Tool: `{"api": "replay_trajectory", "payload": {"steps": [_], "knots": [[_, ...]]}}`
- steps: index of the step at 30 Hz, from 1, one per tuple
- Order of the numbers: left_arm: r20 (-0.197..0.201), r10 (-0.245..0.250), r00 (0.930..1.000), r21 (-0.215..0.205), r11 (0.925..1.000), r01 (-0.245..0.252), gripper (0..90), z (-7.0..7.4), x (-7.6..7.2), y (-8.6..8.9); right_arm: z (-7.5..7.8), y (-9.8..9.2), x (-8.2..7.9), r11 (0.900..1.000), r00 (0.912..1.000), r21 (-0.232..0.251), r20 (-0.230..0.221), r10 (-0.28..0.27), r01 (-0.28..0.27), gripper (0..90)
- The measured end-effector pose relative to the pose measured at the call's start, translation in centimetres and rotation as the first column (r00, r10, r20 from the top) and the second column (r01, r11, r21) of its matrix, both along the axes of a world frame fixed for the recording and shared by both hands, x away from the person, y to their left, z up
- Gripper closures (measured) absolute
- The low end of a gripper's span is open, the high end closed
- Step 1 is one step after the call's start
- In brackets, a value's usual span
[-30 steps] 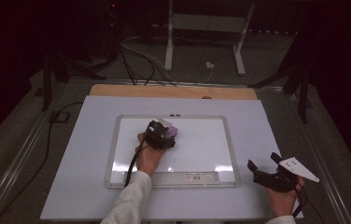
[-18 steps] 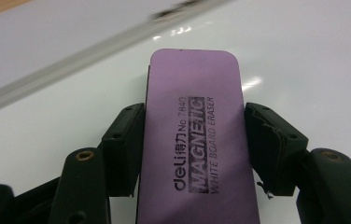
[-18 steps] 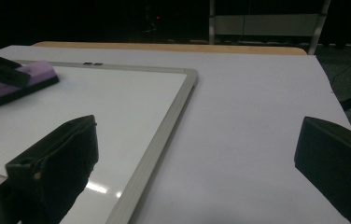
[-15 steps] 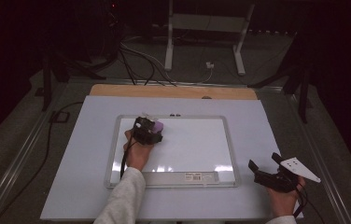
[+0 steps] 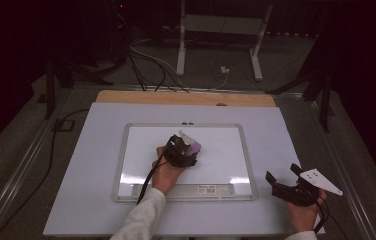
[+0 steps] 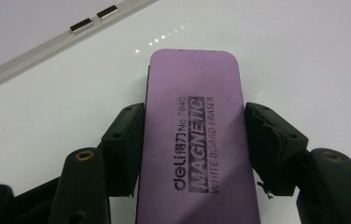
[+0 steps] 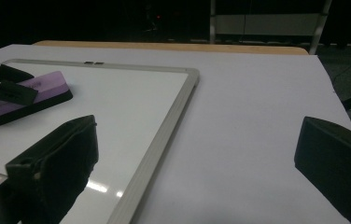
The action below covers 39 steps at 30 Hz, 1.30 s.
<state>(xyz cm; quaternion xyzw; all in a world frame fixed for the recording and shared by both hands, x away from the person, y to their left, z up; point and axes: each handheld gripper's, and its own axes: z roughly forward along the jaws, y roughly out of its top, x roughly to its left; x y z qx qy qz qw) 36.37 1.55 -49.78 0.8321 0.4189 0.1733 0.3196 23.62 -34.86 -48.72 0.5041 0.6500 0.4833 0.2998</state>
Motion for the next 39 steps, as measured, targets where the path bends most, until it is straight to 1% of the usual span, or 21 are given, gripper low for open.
{"api": "replay_trajectory", "payload": {"steps": [1,2,3,5,7,9,10,15,18,27,30,36,39], "knots": [[0.005,0.022,0.9997,0.003,0.9998,-0.022,42.1,0.0,0.2,0.3,0.0,0.0,0.0,1.0,1.0,-0.001,0.001,0.0,0.0,0.0],[0.008,0.052,0.9986,0.015,0.9985,-0.052,42.1,0.0,0.5,0.8,0.0,-0.1,0.0,1.0,1.0,0.0,0.001,-0.001,0.001,0.0],[0.007,0.092,0.9958,0.022,0.9955,-0.092,42.1,0.0,0.8,1.3,0.0,-0.1,0.0,1.0,1.0,0.0,0.003,-0.001,0.001,0.0],[0.016,0.161,0.9867,0.036,0.9861,-0.162,42.1,0.0,1.4,2.3,0.0,-0.1,0.0,1.0,1.0,0.001,0.002,-0.001,0.001,0.0],[0.023,0.219,0.9755,0.045,0.9745,-0.22,42.1,0.1,1.8,3.3,0.0,-0.1,0.0,1.0,1.0,0.002,0.002,-0.003,0.003,0.0],[0.028,0.257,0.9661,0.049,0.965,-0.258,42.1,0.1,1.9,4.0,0.0,-0.1,0.0,1.0,1.0,0.001,0.002,-0.003,0.003,0.0],[0.033,0.267,0.9631,0.046,0.9622,-0.268,42.1,0.1,1.9,4.3,0.0,-0.1,0.0,1.0,1.0,0.001,0.002,-0.003,0.003,0.0],[0.036,0.289,0.9568,0.012,0.9572,-0.289,42.1,0.3,1.7,5.4,0.0,-0.1,0.0,1.0,1.0,0.001,0.002,-0.003,0.003,0.0],[0.038,0.289,0.9565,-0.005,0.9572,-0.289,42.1,0.5,1.6,5.7,0.0,-0.1,0.0,1.0,1.0,0.0,0.0,-0.003,0.003,0.0],[0.043,0.292,0.9554,-0.024,0.9564,-0.291,42.1,1.0,1.4,6.4,0.1,-0.2,-0.1,1.0,1.0,0.003,0.004,-0.007,0.007,0.0],[0.045,0.302,0.9521,-0.034,0.953,-0.301,42.1,1.2,1.4,6.7,0.0,-0.2,0.0,1.0,1.0,0.004,0.002,-0.007,0.007,0.0],[0.046,0.309,0.95,-0.049,0.9505,-0.307,42.1,1.4,1.4,7.5,0.1,-0.1,0.0,1.0,1.0,0.001,0.003,-0.006,0.006,0.0],[0.045,0.316,0.9476,-0.057,0.9479,-0.313,42.0,1.6,1.4,8.0,0.0,-0.2,-0.1,1.0,1.0,0.002,0.003,-0.006,0.006,0.0]]}}
